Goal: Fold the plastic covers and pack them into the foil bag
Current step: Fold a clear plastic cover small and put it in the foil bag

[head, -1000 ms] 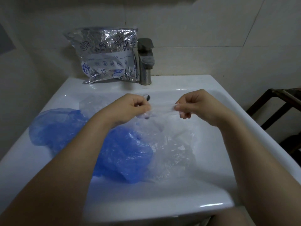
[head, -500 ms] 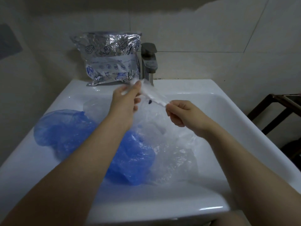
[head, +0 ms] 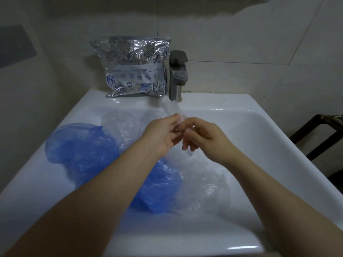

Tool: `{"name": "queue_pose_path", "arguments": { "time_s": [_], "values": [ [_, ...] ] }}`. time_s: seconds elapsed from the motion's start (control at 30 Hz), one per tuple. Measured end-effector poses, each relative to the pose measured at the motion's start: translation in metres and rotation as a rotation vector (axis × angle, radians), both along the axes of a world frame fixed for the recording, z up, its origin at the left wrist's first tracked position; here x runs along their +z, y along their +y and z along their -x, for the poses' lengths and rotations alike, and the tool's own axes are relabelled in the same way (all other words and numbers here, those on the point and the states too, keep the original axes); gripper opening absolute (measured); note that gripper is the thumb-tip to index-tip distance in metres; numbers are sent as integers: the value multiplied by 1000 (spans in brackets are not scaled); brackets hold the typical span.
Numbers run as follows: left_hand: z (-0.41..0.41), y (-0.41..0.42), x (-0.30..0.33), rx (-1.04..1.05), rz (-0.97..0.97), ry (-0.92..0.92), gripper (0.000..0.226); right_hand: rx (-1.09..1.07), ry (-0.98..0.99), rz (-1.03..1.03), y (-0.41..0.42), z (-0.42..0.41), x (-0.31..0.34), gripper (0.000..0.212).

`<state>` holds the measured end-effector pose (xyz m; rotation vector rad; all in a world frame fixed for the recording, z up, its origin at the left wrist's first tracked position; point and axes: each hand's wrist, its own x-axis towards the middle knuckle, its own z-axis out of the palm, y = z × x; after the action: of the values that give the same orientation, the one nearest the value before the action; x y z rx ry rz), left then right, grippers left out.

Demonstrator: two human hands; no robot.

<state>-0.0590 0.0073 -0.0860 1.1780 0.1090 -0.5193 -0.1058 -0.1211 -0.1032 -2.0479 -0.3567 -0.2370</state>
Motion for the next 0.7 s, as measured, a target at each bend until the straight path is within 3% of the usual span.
{"name": "queue_pose_path", "arguments": {
  "time_s": [0.17, 0.27, 0.33, 0.43, 0.5, 0.57, 0.7],
  "values": [
    [0, -2, 0, -54, -53, -2, 25, 24, 112, 196, -4, 0, 0, 14],
    [5, -5, -1, -100, -103, -86, 15, 5, 103, 288, -4, 0, -1, 14],
    [4, -5, -1, -78, -101, -121, 12, 78, 137, 200, -7, 2, 3, 4],
    [0, -1, 0, -45, -110, -103, 14, 242, 224, 72, -16, 4, 9, 35],
    [0, 0, 0, -36, -124, -99, 14, 273, 246, 6, -15, 5, 12, 36],
    [2, -2, 1, -47, -85, -95, 12, 186, 214, -44, -11, 4, 12, 19],
    [5, -5, 1, -86, 10, -49, 11, -87, 139, -235, -6, 1, 9, 21]
  ]
}}
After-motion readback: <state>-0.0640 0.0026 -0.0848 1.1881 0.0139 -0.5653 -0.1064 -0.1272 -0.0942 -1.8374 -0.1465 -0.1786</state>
